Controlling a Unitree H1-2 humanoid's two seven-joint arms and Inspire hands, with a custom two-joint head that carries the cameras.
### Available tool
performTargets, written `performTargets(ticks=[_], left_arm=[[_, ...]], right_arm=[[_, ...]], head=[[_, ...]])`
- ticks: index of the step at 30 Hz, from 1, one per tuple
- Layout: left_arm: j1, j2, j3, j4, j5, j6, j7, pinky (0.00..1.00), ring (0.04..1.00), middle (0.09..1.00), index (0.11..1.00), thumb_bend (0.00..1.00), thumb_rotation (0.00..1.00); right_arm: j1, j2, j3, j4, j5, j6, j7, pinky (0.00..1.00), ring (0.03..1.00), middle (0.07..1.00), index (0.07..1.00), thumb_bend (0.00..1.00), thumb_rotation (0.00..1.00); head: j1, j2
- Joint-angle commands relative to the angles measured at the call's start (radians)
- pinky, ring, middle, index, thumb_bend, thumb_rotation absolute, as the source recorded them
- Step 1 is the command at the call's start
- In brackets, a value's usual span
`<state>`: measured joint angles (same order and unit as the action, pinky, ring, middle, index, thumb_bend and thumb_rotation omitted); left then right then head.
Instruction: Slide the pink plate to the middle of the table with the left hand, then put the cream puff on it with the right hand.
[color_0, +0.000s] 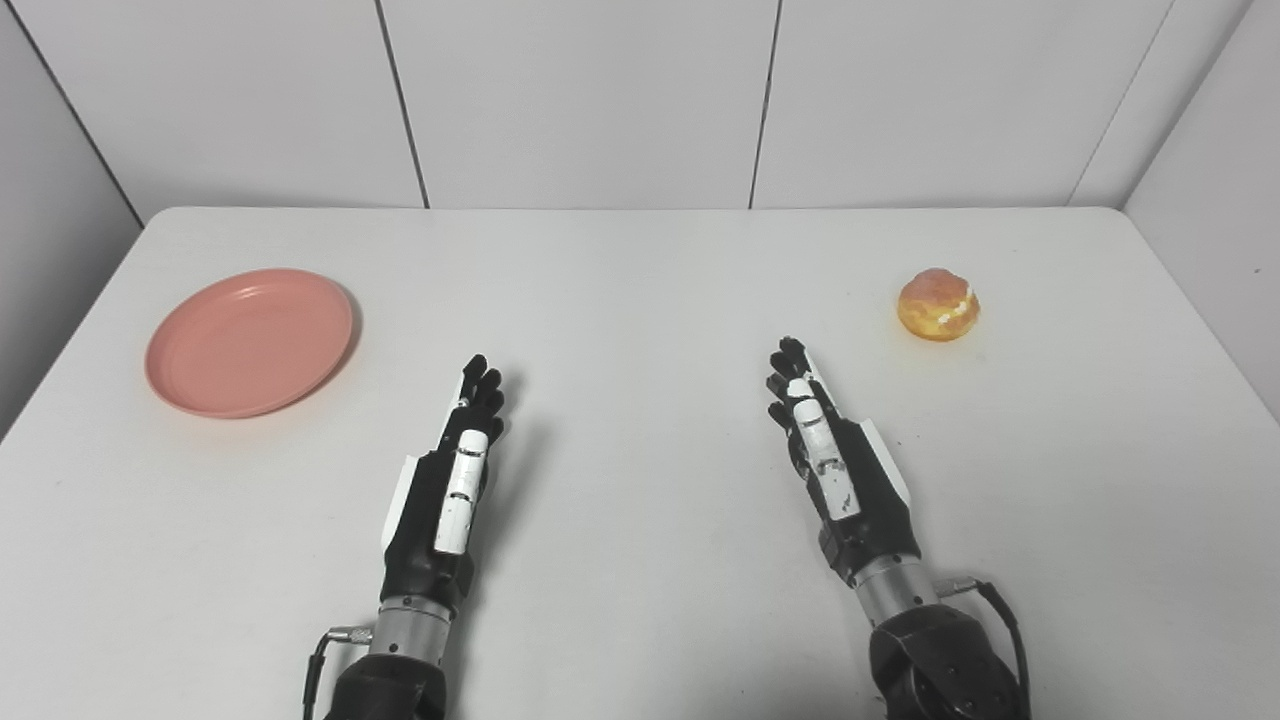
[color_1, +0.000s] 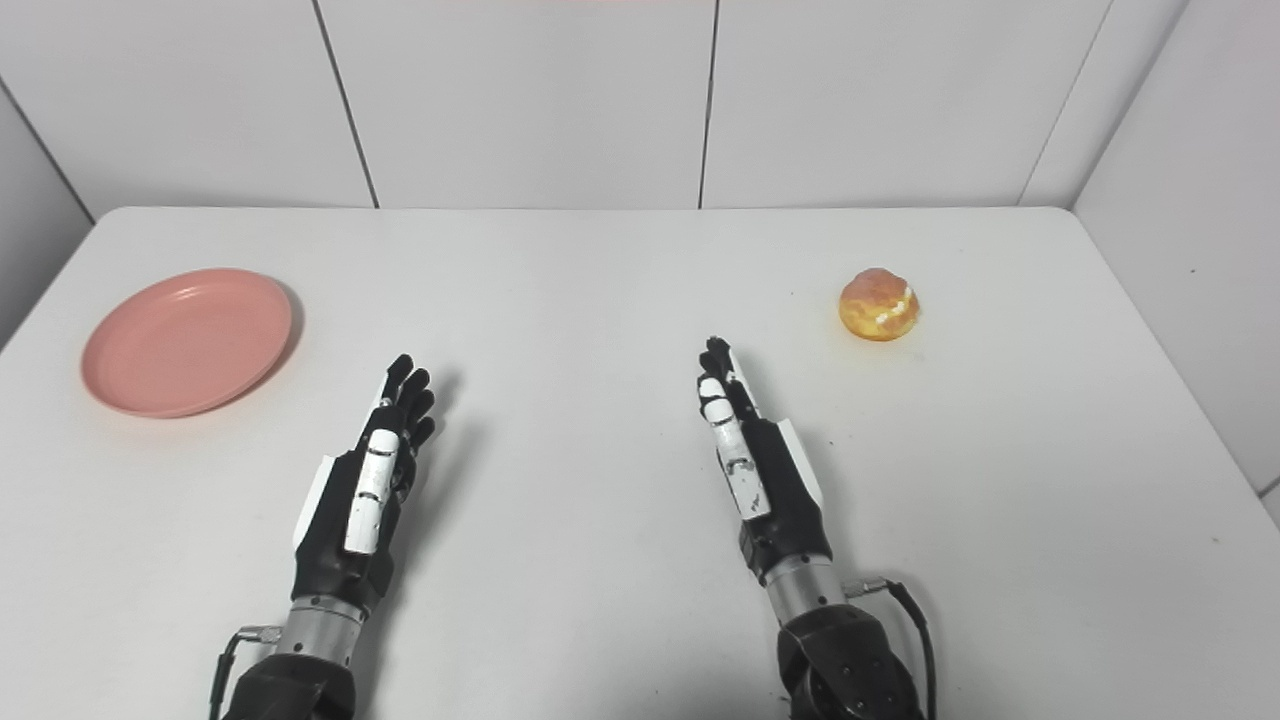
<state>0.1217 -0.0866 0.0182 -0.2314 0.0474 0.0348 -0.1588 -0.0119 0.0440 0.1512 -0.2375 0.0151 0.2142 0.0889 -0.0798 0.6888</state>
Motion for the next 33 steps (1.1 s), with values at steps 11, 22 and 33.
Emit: performTargets(ticks=[11,22,33], left_arm=[[0.038,0.059,-0.007,-0.037,-0.015,-0.003,-0.012,1.0,1.0,0.996,0.989,0.51,1.0],[0.043,0.041,-0.032,-0.016,0.022,-0.022,0.001,0.99,0.987,0.992,0.983,0.54,1.0],[0.043,-0.018,-0.112,0.042,0.126,-0.053,0.094,0.93,0.943,0.964,0.959,0.57,0.99]], right_arm=[[-0.019,0.007,-0.002,-0.023,0.001,-0.024,-0.001,1.0,1.0,1.0,1.0,0.26,1.0],[-0.01,-0.007,-0.017,-0.016,0.02,-0.023,0.006,1.0,1.0,1.0,1.0,0.24,1.0],[0.005,-0.078,-0.054,0.005,0.07,-0.066,0.056,1.0,1.0,1.0,1.0,0.24,1.0]], head=[[0.0,0.002],[0.141,-0.046],[0.349,-0.145]])
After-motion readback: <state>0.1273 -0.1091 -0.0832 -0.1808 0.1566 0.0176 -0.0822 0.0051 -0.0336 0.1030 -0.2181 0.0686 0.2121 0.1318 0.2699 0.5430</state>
